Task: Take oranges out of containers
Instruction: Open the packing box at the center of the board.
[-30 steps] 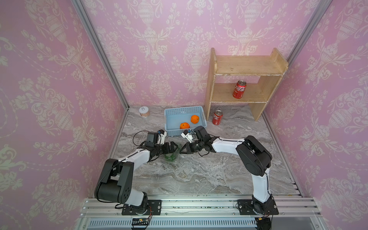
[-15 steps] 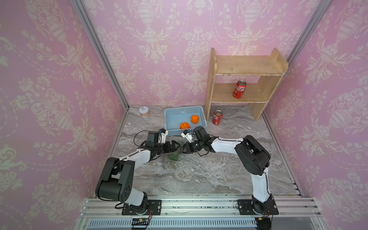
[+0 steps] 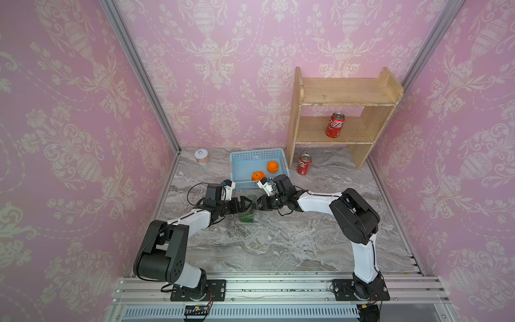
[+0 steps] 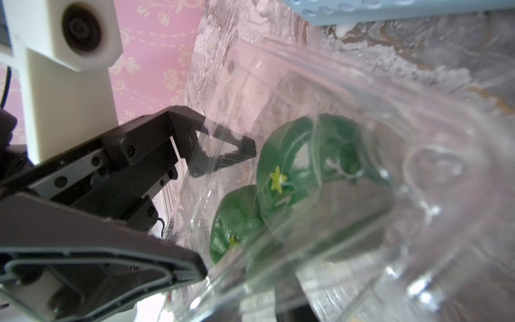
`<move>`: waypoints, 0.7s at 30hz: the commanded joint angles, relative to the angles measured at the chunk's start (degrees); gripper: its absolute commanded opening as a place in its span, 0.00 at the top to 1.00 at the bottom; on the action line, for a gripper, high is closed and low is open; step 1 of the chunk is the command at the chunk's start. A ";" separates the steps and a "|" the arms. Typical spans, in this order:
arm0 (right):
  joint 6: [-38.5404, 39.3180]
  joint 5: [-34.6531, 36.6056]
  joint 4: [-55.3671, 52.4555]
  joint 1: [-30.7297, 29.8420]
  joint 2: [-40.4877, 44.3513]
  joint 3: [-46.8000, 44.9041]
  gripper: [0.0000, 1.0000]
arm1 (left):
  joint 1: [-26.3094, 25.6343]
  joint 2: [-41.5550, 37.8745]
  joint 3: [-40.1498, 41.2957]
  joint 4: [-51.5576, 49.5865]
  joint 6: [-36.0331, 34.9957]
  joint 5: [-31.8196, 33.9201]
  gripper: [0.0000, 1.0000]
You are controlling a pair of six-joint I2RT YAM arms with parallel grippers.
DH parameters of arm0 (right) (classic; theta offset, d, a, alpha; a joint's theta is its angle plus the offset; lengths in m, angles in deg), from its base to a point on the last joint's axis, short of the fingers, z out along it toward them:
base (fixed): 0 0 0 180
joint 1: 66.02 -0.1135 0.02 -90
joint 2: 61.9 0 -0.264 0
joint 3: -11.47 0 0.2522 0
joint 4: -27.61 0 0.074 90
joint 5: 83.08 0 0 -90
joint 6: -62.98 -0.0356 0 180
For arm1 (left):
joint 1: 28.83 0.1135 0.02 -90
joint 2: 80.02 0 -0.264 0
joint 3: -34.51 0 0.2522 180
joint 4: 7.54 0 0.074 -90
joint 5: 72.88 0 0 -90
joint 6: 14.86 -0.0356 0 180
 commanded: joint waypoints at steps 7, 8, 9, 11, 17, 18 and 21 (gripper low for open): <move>-2.09 1.92 4.75 -0.22 1.10 -0.68 0.67 | -0.80 1.19 1.60 2.11 1.15 -3.10 0.01; -2.07 1.90 4.69 -0.18 1.02 -0.72 0.65 | -0.79 1.27 1.70 2.39 1.24 -3.16 0.01; -2.07 2.07 4.67 -0.23 1.02 -0.67 0.64 | -0.77 1.23 1.79 2.57 1.32 -3.21 0.01; -2.13 2.20 4.63 -0.26 1.09 -0.67 0.60 | -0.79 1.37 1.95 3.10 1.45 -3.34 0.01; -1.74 2.64 4.41 -0.34 1.09 -0.59 0.55 | -0.77 1.95 2.11 4.78 1.93 -3.79 0.01; -1.87 2.77 4.40 -0.34 1.05 -0.59 0.54 | -0.81 2.15 2.10 5.13 2.09 -3.96 0.01; -1.83 2.99 4.32 -0.43 1.03 -0.59 0.52 | -0.77 2.59 2.27 6.00 2.38 -4.19 0.01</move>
